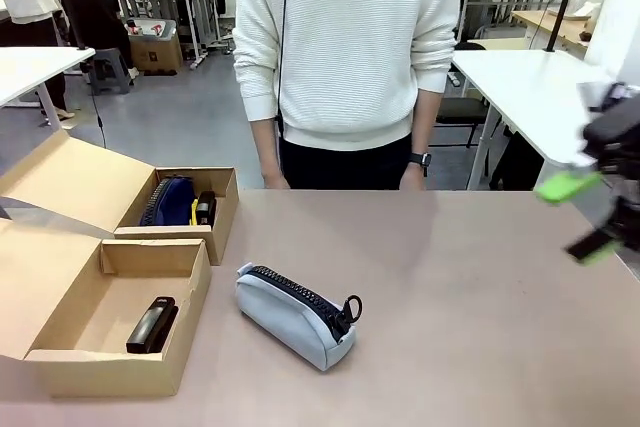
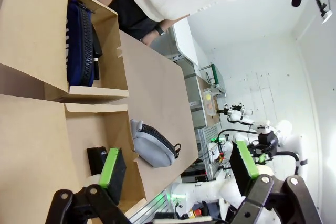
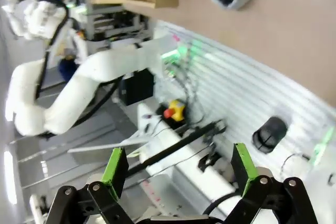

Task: Place items inside the box.
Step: Pick up a Pencil pouch or Stapler and place it inside the Mailer Box closest to the robot.

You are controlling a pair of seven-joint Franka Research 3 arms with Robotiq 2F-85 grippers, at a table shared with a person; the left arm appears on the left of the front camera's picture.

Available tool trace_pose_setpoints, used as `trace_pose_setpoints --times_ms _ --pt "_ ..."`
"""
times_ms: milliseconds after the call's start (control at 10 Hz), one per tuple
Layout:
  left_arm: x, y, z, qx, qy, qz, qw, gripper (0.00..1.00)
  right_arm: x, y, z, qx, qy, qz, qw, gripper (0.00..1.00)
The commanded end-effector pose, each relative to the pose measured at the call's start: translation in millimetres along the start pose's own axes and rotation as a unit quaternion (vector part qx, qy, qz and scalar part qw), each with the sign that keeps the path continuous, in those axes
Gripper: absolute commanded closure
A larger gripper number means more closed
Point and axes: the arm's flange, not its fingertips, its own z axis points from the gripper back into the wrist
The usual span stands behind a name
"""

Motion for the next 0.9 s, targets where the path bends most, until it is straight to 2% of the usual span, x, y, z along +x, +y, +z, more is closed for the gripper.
trace_pose_setpoints --times_ms 0,100,200,300,400,500,600,700,800 --pt "-3.1 0.8 0.9 -0.008 -0.001 -0.012 1.000 0.00 68.9 24.0 -47.8 -0.062 -0.061 0.033 0.996 0.00" --pt "-3.1 0.8 0.9 -0.008 -0.001 -0.012 1.000 0.00 96.4 38.6 -86.4 -0.092 -0.080 0.056 0.991 0.00" --pt "-3.1 0.8 0.9 -0.008 -0.001 -0.012 1.000 0.00 115.8 52.8 -132.5 -0.119 -0.076 0.105 0.984 0.00" --pt "-3.1 0.8 0.9 -0.008 -0.001 -0.012 1.000 0.00 126.6 61.9 -166.8 -0.127 -0.065 0.126 0.982 0.00" --pt "-3.1 0.8 0.9 -0.008 -0.001 -0.012 1.000 0.00 130.3 68.2 -194.5 -0.138 -0.022 0.135 0.981 0.00" --pt "-3.1 0.8 0.9 -0.008 -0.001 -0.012 1.000 0.00 133.5 67.6 -194.0 -0.134 -0.026 0.112 0.984 0.00" --pt "-3.1 0.8 0.9 -0.008 -0.001 -0.012 1.000 0.00 104.6 71.3 -187.6 -0.132 -0.053 0.126 0.982 0.00" --pt "-3.1 0.8 0.9 -0.008 -0.001 -0.012 1.000 0.00 104.6 71.3 -187.6 -0.132 -0.053 0.126 0.982 0.00" --pt "-3.1 0.8 0.9 -0.008 -0.001 -0.012 1.000 0.00 120.1 66.8 -213.3 -0.136 -0.031 0.134 0.981 0.00"
